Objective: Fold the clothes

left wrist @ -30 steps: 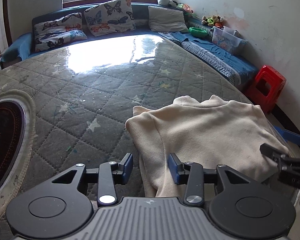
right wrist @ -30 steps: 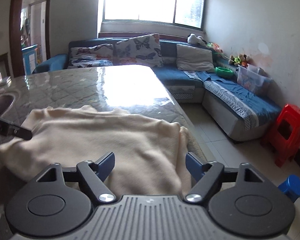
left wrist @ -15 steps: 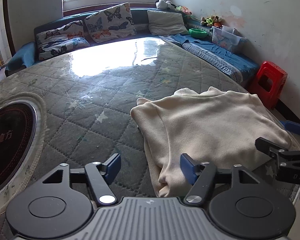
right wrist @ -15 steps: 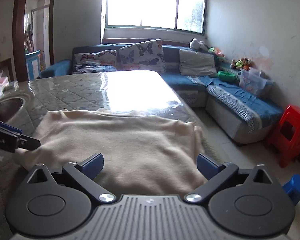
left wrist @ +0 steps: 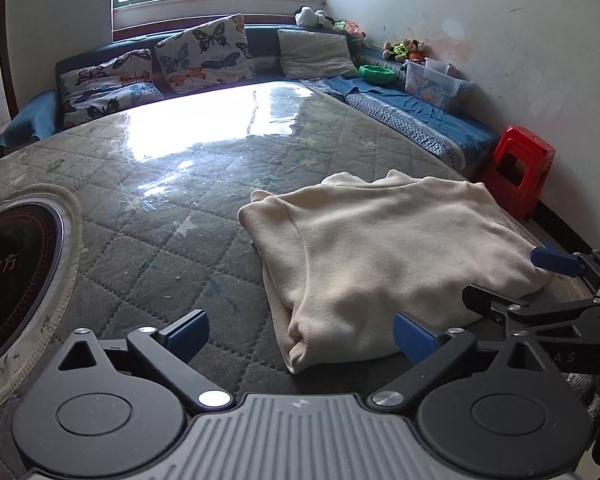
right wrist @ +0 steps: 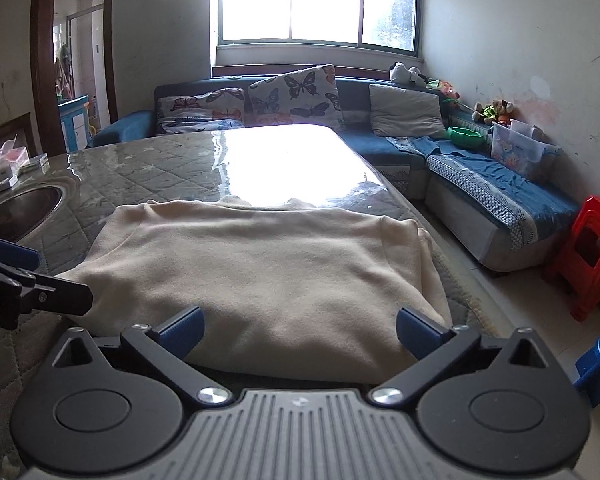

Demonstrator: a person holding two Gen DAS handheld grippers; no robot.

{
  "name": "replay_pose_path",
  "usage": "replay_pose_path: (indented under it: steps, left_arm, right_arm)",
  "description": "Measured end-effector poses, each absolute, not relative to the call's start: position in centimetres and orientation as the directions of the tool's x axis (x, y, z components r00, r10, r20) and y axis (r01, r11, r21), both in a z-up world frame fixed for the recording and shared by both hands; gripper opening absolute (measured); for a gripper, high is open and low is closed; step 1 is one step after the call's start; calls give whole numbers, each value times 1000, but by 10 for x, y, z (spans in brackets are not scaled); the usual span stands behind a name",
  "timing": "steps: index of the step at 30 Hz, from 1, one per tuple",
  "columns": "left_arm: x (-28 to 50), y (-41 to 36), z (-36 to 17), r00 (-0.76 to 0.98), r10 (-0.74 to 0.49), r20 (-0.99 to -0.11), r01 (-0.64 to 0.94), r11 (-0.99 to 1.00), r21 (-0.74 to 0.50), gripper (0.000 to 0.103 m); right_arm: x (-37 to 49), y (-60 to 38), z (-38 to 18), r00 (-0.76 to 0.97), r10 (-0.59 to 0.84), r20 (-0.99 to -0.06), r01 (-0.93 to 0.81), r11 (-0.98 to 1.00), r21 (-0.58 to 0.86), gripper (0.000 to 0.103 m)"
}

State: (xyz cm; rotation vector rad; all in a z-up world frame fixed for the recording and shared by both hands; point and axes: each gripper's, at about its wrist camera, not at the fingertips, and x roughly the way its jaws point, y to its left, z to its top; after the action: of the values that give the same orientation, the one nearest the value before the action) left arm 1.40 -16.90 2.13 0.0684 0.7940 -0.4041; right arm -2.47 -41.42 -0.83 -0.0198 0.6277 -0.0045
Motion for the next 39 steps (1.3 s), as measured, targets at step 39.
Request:
replay_pose_path:
  steps: [39]
  left_arm:
    - [-32,-162,8,657,-281,-699,385,923,-10,103]
  right_arm:
    - [-64,-385,-11,771,-105,-628,92,994,-53,103]
